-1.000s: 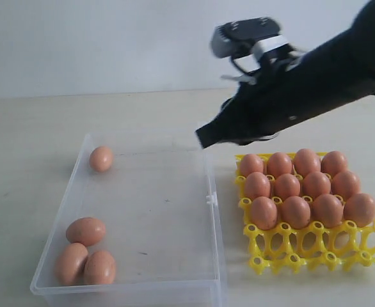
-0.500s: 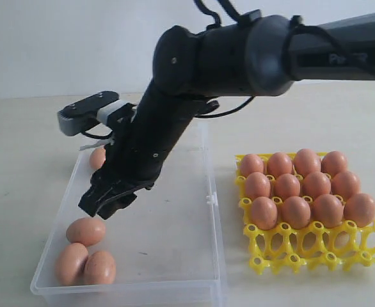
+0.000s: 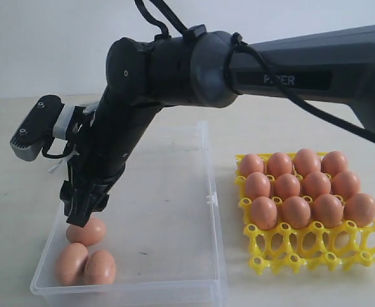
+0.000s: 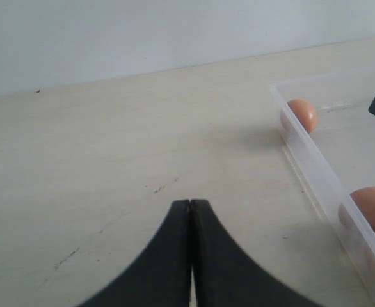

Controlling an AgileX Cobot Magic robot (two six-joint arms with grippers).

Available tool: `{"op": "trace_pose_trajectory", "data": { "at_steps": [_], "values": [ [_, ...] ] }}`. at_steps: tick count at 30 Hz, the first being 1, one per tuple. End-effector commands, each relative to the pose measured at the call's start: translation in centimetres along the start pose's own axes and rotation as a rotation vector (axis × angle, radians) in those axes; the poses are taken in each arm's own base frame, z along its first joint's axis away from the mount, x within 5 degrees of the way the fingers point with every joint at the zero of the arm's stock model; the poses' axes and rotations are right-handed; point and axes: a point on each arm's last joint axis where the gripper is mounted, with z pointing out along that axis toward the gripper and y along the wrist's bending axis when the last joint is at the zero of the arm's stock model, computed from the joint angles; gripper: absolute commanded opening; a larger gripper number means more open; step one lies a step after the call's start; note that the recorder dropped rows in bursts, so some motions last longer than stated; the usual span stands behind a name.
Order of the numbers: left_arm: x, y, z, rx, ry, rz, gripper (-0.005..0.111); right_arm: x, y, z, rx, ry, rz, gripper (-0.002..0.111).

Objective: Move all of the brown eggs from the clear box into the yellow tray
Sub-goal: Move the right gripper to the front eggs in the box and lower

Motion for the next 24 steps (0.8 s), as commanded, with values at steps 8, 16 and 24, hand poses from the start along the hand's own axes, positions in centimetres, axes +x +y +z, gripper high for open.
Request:
{"op": "trace_pose_trajectory", "data": {
  "at_steps": [8,16,24],
  "values": [
    [-0.3,0.0,0.0,0.004,-0.017,-0.005,0.0,0.2,0.6,3.7,-0.018,0.005,-0.029,0.061],
    [-0.3,0.0,0.0,0.004,-0.017,-0.005,0.0,0.8,0.3,5.6,-0.02,0.018,-0.018,0.06],
    [-0.3,0.0,0.0,0.004,-0.017,-0.005,0.0,1.1,0.1,6.5,-0.008,0.017,-0.012,0.059]
  ]
}}
